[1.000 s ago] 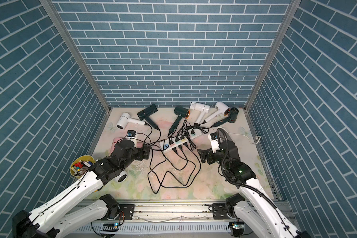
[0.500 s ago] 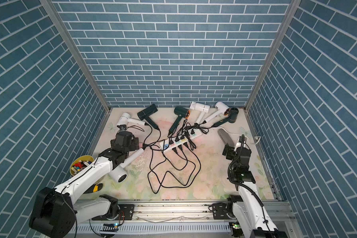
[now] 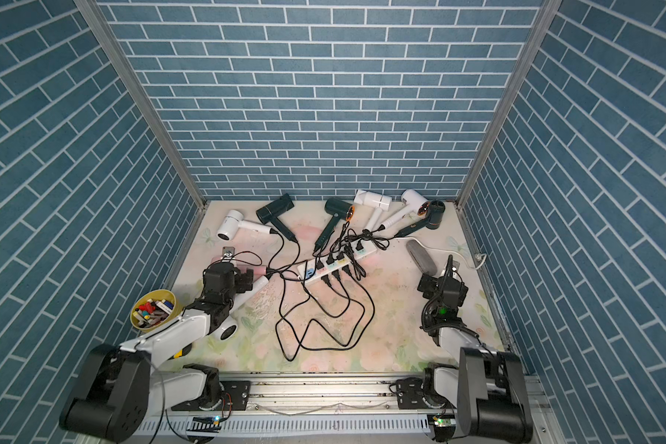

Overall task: Charge the blow dryers
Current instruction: Reset both arms

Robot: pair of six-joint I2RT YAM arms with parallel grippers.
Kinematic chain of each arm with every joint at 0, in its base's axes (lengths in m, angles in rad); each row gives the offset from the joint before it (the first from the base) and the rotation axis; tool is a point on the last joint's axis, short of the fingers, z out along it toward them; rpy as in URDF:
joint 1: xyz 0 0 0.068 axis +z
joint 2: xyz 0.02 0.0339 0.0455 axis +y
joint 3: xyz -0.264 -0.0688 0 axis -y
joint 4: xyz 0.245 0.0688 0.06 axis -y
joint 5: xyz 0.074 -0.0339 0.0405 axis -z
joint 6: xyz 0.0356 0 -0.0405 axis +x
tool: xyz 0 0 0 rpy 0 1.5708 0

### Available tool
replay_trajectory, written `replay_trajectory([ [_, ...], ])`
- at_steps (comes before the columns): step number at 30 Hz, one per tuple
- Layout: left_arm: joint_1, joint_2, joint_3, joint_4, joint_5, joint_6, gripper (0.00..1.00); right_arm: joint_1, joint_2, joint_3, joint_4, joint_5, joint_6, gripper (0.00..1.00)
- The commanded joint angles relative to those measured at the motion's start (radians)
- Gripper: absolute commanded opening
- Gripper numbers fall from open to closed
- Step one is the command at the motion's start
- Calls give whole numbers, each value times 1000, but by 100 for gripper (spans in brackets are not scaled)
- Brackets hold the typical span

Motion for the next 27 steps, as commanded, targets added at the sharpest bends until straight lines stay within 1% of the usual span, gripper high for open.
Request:
replay_trajectory([
  [1,17,88,38,151,58,58,100,-2,78,61,156,5,-35,99],
  [3,21,134,37,243,52,83,100,-3,156,44,285,-5,-61,99],
  [5,42,178,36,298,61,79,100,7,194,45,311,-31,-84,99],
  [7,55,195,43,291,100,78,100,19,217,57,308,-74,-113,99],
  [9,67,198,35,305,105,65,99,24,252,66,324,-123,-140,99],
  [10,89,197,28,313,125,42,99,33,270,65,340,-133,-157,99],
  [11,108,206,7,341,170,29,99,43,295,68,352,-142,-174,99],
  [12,137,236,-41,459,247,27,100,48,312,79,356,-156,-185,99],
  [13,154,256,-68,546,261,18,100,49,299,100,293,-145,-179,99],
  [14,163,227,-51,454,260,5,99,49,311,118,279,-140,-177,99],
  [15,167,245,-33,459,256,-5,100,48,311,145,224,-133,-172,99],
  [16,163,257,-20,447,252,3,100,34,318,164,199,-158,-161,99],
  [17,163,239,-8,398,255,5,100,26,320,175,179,-160,-151,99],
  [18,161,255,-21,451,251,5,100,19,320,176,178,-166,-149,99],
  [20,161,242,-8,407,252,7,99,19,320,177,177,-167,-149,99],
  [21,160,252,-19,443,253,7,100,19,319,176,175,-167,-149,99],
  [23,160,246,-3,399,276,17,100,19,317,173,180,-166,-150,99],
  [27,160,250,-5,412,277,17,100,19,316,172,181,-169,-149,99],
])
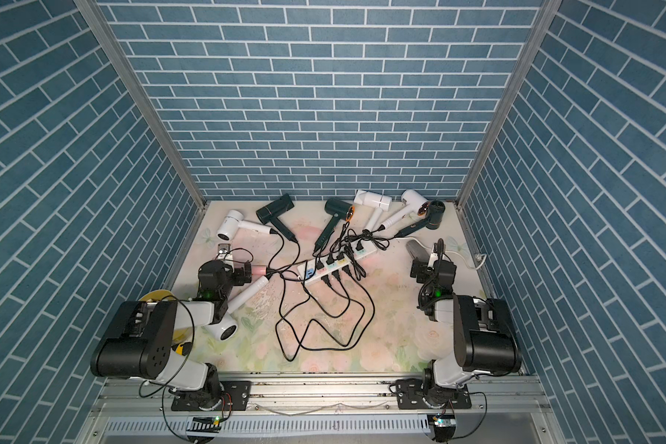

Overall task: Charge the blow dryers
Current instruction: Reset both arms

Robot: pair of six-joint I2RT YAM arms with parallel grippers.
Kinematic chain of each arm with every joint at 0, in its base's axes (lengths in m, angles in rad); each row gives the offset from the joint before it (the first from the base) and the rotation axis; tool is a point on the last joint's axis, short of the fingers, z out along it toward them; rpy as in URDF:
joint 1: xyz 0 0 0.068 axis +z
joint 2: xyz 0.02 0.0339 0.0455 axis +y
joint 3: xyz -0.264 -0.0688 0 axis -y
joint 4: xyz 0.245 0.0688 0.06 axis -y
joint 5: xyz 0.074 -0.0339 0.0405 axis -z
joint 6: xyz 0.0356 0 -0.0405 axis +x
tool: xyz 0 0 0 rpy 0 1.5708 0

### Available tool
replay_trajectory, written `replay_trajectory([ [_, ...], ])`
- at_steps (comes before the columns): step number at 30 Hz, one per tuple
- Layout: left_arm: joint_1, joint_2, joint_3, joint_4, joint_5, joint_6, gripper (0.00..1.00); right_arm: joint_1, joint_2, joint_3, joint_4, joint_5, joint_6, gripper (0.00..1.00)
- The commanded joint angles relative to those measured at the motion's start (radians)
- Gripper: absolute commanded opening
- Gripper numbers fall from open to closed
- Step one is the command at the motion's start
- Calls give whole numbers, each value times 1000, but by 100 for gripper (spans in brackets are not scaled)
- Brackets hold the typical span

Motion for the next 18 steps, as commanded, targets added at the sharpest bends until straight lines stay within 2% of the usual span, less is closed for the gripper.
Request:
replay_trajectory([
  [1,0,2,16,4,22,1,100,-1,3,2,-10,-16,-17,99],
  [18,-1,2,19,1,20,1,100,-12,5,9,-24,-40,-12,99],
])
